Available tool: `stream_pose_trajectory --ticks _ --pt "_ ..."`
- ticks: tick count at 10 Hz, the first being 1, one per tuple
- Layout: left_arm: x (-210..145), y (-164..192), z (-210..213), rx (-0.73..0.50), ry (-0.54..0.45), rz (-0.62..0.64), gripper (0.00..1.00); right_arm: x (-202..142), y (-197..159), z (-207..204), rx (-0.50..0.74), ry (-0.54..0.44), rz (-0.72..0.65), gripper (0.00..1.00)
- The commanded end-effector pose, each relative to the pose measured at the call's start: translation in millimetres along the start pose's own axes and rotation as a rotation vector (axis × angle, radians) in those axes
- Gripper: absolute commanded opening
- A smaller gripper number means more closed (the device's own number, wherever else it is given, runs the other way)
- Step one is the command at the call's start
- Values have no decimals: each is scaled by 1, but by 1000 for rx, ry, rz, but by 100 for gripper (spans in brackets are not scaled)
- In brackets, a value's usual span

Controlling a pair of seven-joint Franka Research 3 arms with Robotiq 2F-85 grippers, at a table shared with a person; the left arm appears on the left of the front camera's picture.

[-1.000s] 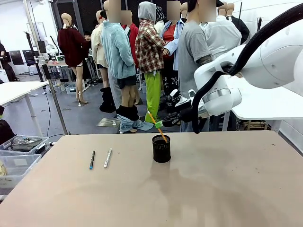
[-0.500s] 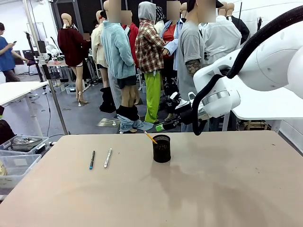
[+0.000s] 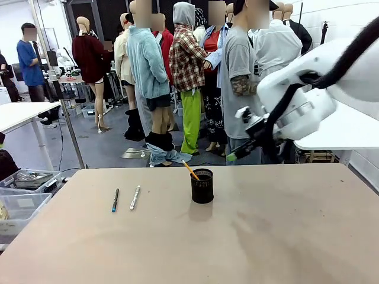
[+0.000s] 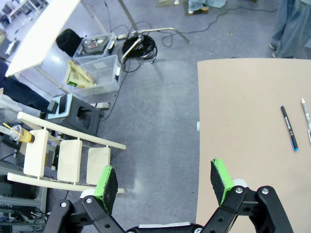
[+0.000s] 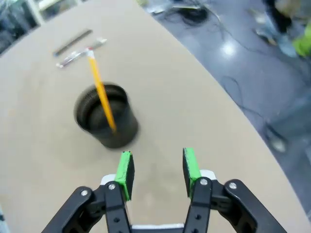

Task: Place the pens into the pen holder.
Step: Pick up a writing instrument from the table and place it into the Pen holder.

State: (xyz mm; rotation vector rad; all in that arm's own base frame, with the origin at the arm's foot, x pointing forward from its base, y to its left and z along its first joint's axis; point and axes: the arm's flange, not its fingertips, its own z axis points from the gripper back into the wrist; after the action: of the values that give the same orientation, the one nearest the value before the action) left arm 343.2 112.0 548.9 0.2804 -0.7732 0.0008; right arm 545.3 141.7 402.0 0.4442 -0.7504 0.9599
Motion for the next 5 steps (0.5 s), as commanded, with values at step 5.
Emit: stream_pose_trajectory --ticks 5 --pt "0 -1 0 8 4 -11 100 -82 -28 218 -530 412 -529 52"
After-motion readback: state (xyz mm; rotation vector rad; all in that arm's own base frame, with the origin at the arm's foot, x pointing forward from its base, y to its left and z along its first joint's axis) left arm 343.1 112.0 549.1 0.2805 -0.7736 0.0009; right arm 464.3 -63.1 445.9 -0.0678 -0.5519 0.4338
